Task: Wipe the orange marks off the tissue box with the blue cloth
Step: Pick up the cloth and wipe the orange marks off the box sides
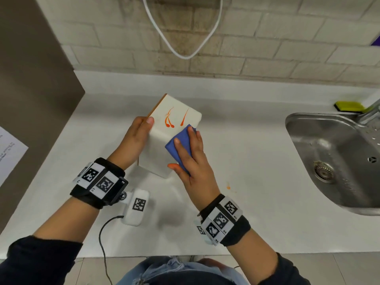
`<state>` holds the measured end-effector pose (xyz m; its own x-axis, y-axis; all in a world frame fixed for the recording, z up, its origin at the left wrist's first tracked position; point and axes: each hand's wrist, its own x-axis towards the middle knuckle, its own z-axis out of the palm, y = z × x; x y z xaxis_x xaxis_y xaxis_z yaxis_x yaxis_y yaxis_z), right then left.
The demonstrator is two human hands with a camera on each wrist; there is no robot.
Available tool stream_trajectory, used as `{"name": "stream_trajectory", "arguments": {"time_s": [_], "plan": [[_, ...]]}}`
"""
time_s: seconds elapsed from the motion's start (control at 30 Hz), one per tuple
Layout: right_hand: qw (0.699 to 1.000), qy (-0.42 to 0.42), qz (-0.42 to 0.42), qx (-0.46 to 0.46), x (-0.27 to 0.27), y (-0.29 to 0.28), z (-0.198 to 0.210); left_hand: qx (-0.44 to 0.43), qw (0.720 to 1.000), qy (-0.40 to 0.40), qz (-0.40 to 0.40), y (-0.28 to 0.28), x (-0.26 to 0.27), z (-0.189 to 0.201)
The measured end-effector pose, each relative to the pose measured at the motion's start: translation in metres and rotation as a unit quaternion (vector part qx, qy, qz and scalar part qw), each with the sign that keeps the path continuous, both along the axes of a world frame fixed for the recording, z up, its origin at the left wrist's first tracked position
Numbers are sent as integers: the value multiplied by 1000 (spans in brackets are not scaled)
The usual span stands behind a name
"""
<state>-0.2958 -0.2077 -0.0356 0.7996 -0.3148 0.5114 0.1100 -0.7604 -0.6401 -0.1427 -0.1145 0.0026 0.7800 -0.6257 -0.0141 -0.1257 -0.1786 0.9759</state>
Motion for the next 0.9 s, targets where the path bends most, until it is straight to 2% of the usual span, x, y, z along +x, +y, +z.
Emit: {"name": "stream_trajectory", "arguments": {"time_s": [0.17, 0.23, 0.3, 0.37, 0.4, 0.5, 0.57, 0.63, 0.77, 0.9], "plan": [[988, -27, 20, -150, -2, -11, -16, -19, 1000, 11, 17, 0, 0, -1], [979, -6, 46, -200, -10, -28, -23, -19, 1000, 1, 23, 1, 2, -3], [975, 40, 20, -217, -19, -48, -27, -25, 999, 0, 26, 4, 5, -8], [980, 75, -35, -181, -32, -58, -23, -21, 1000, 1, 15, 6, 7, -10], [984, 62, -54, -157, -36, -60, -18, -20, 1000, -3, 10, 6, 7, -8], [984, -46, -63, -157, -31, -42, 14, -19, 1000, 4, -21, 2, 9, -4], [981, -77, -48, -169, -20, -36, 34, -6, 998, -5, -58, -1, 12, -1], [994, -62, -56, -77, -11, -40, 55, 1, 996, -8, -84, -1, 16, 0], [992, -29, -110, 50, 9, -52, 72, 1, 993, -36, -115, -4, 13, -2], [991, 11, -125, 38, 26, -31, 71, -17, 989, -67, -132, -6, 5, -8]]}}
